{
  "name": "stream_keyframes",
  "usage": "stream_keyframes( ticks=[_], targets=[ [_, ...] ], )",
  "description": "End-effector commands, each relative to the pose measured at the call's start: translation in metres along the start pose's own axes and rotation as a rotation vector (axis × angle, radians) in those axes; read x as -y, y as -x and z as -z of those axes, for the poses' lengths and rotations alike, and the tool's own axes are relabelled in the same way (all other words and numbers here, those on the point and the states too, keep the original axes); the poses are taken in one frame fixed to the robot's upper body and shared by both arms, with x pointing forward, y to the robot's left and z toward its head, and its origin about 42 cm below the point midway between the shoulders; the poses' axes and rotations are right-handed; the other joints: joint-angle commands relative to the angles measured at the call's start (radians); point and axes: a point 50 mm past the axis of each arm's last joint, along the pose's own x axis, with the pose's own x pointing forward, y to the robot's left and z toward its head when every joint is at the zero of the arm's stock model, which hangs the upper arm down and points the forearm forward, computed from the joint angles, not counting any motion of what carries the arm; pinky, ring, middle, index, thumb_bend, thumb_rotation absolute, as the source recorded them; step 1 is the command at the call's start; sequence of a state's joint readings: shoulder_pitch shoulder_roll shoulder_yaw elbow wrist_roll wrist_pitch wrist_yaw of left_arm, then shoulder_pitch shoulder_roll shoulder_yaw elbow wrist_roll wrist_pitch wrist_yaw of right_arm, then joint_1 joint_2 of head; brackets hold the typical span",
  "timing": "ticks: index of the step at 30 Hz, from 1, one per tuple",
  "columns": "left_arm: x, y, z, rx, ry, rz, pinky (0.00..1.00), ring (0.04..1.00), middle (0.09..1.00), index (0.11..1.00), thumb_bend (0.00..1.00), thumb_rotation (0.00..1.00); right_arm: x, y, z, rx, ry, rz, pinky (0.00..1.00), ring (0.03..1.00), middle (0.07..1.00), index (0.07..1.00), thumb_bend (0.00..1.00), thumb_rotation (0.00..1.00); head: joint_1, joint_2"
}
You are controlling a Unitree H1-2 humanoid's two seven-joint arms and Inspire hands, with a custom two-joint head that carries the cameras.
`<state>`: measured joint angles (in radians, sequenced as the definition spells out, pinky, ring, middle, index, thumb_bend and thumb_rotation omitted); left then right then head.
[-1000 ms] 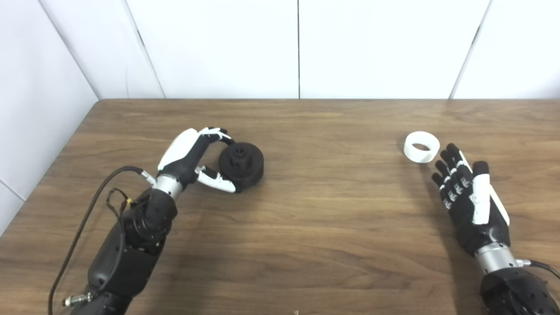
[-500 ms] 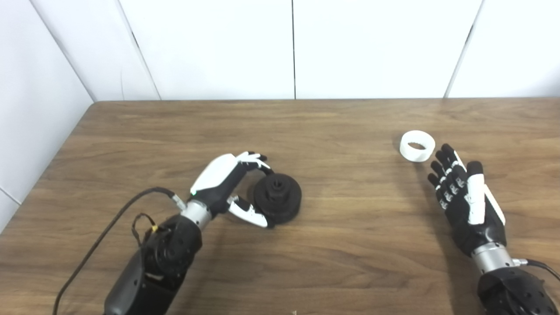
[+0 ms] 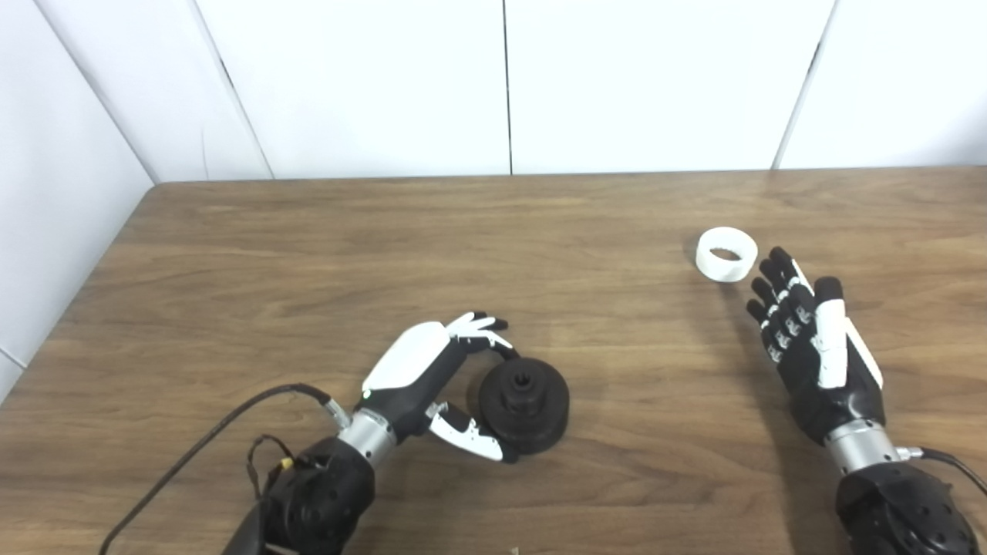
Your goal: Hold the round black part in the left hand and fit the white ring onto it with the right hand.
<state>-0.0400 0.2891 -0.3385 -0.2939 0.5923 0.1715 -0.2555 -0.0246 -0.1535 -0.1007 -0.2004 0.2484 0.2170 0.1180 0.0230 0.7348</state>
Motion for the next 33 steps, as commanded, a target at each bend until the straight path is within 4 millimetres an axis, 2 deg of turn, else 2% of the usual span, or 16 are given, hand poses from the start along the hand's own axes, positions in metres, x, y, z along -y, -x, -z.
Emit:
stream_keyframes(
  ticks=[1,8,10,11,12,14,16,18,21,26,33],
  targets=[
    [-0.007,0.001,-0.012,0.072,-0.023,-0.050,0.92,0.973,0.908,0.627,0.87,0.23,-0.005,-0.010,-0.020,0.084,0.007,-0.021,1.00,1.000,1.000,1.000,0.70,1.00,-0.002,0.001],
    [0.001,0.010,-0.010,0.056,-0.007,-0.049,0.94,0.994,0.919,0.632,0.85,0.22,-0.004,-0.015,-0.028,0.105,0.026,0.024,1.00,1.000,0.985,0.996,0.71,0.98,-0.006,0.002],
    [0.000,0.011,-0.010,0.052,-0.009,-0.052,0.94,0.992,0.916,0.631,0.85,0.21,-0.003,-0.019,-0.033,0.135,0.060,0.056,0.97,0.980,0.960,0.960,0.70,0.79,-0.008,0.003],
    [0.000,0.011,-0.009,0.052,-0.009,-0.053,0.94,0.992,0.915,0.629,0.86,0.20,-0.003,-0.020,-0.034,0.146,0.076,0.065,0.96,0.967,0.952,0.948,0.69,0.72,-0.008,0.003],
    [0.000,0.011,-0.008,0.055,-0.007,-0.053,0.94,0.991,0.915,0.629,0.86,0.20,-0.001,-0.026,-0.040,0.179,0.195,0.083,0.95,0.961,0.948,0.942,0.69,0.69,-0.011,0.003],
    [-0.001,0.011,-0.006,0.060,-0.005,-0.053,0.94,0.991,0.914,0.631,0.86,0.20,0.000,-0.036,-0.050,0.229,0.385,0.101,0.91,0.925,0.914,0.863,0.73,0.51,-0.017,0.003],
    [-0.002,0.011,-0.004,0.056,-0.008,-0.050,0.94,0.992,0.915,0.632,0.86,0.20,0.003,-0.054,-0.067,0.283,0.646,0.122,0.92,0.928,0.904,0.830,0.80,0.45,-0.021,0.000],
    [-0.002,0.010,-0.002,0.054,-0.018,-0.052,0.93,0.987,0.913,0.631,0.86,0.20,0.005,-0.068,-0.079,0.307,0.807,0.129,0.92,0.947,0.918,0.827,0.84,0.40,-0.022,-0.003],
    [-0.002,0.010,0.001,0.048,-0.019,-0.053,0.93,0.984,0.912,0.632,0.86,0.19,0.006,-0.089,-0.088,0.293,0.910,0.115,0.95,0.986,0.951,0.842,0.90,0.34,-0.026,-0.010],
    [0.000,0.012,0.005,0.039,-0.018,-0.051,0.95,0.986,0.914,0.633,0.86,0.18,0.010,-0.121,-0.086,0.256,1.018,0.083,1.00,1.000,0.960,0.815,0.95,0.30,-0.040,-0.025],
    [0.001,0.013,0.007,0.039,-0.020,-0.052,0.94,0.986,0.918,0.637,0.86,0.19,0.015,-0.145,-0.071,0.154,1.087,0.055,1.00,1.000,0.971,0.772,0.98,0.30,-0.051,-0.038]
  ],
)
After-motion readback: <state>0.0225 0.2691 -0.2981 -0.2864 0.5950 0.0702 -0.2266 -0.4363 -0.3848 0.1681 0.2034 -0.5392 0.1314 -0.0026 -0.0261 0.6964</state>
